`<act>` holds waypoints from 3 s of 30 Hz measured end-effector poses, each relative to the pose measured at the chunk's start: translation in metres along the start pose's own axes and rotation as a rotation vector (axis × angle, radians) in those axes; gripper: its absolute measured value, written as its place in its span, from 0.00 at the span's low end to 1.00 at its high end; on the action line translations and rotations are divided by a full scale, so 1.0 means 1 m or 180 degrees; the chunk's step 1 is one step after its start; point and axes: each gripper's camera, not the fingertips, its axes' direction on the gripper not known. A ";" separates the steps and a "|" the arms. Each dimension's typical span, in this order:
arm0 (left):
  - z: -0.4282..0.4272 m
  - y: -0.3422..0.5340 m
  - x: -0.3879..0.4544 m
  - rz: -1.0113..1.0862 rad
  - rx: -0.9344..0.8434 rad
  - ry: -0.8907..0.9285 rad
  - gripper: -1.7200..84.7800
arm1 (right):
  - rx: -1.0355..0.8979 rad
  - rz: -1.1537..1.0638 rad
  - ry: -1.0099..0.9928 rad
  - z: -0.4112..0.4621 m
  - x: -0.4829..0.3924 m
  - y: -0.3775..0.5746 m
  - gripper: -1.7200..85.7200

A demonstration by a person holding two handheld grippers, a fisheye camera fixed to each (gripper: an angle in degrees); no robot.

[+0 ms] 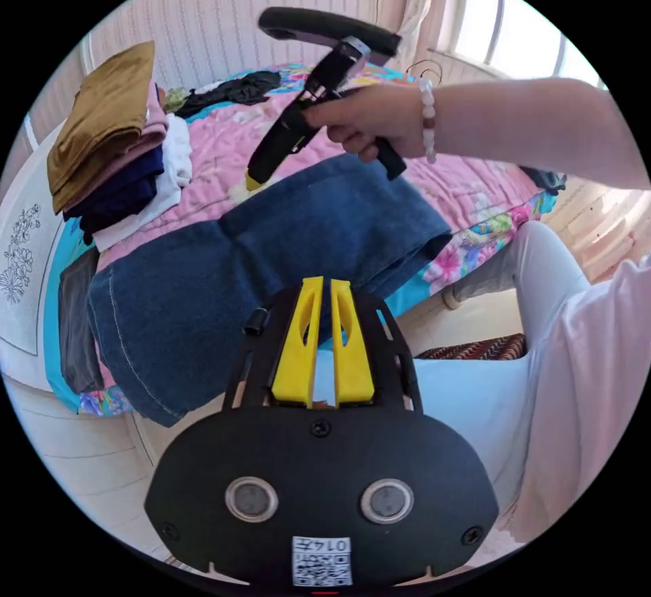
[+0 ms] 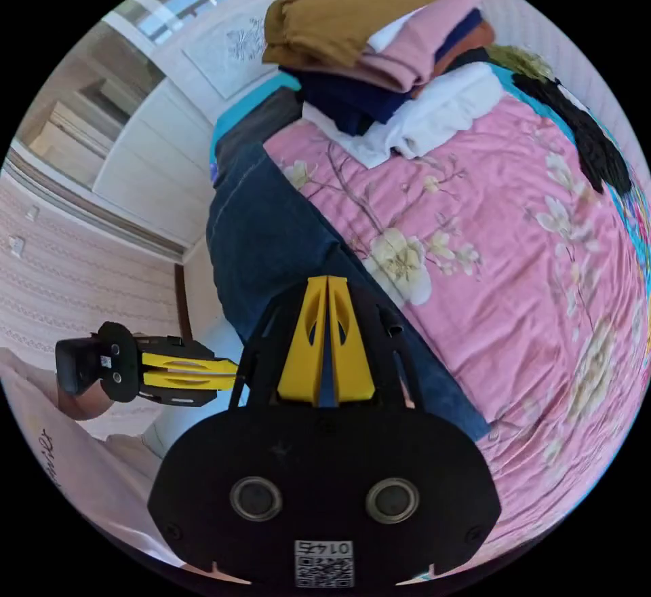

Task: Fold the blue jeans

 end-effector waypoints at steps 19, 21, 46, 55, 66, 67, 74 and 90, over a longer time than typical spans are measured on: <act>0.070 -0.086 0.130 0.0540 -0.0402 -0.0152 0.02 | 0.0553 0.1560 -0.1223 -0.176 0.185 0.235 0.05; 0.061 -0.094 0.139 0.0646 -0.0311 -0.0168 0.02 | 0.0752 0.1504 -0.1473 -0.198 0.192 0.252 0.04; -0.021 -0.094 0.079 -0.0434 0.1338 0.0963 0.02 | 0.1781 0.1264 -0.1886 -0.384 0.151 0.394 0.08; 0.006 -0.026 0.004 -0.1725 0.0427 0.0123 0.01 | 0.1379 0.1019 -0.1836 -0.317 0.095 0.341 0.02; 0.083 -0.107 0.020 -0.1001 -0.0192 -0.0067 0.01 | -0.0283 0.0825 -0.0350 -0.236 0.030 0.401 0.01; 0.090 -0.114 0.017 -0.0995 -0.0304 -0.0055 0.01 | -0.0296 0.0859 -0.0245 -0.226 0.028 0.399 0.01; 0.082 -0.130 0.019 -0.0718 -0.0367 -0.0013 0.01 | -0.0208 0.0761 -0.0355 -0.220 0.014 0.405 0.01; 0.118 -0.301 0.096 0.0706 -0.0089 0.0137 0.06 | 0.0009 0.1546 -0.0225 -0.222 0.018 0.465 0.10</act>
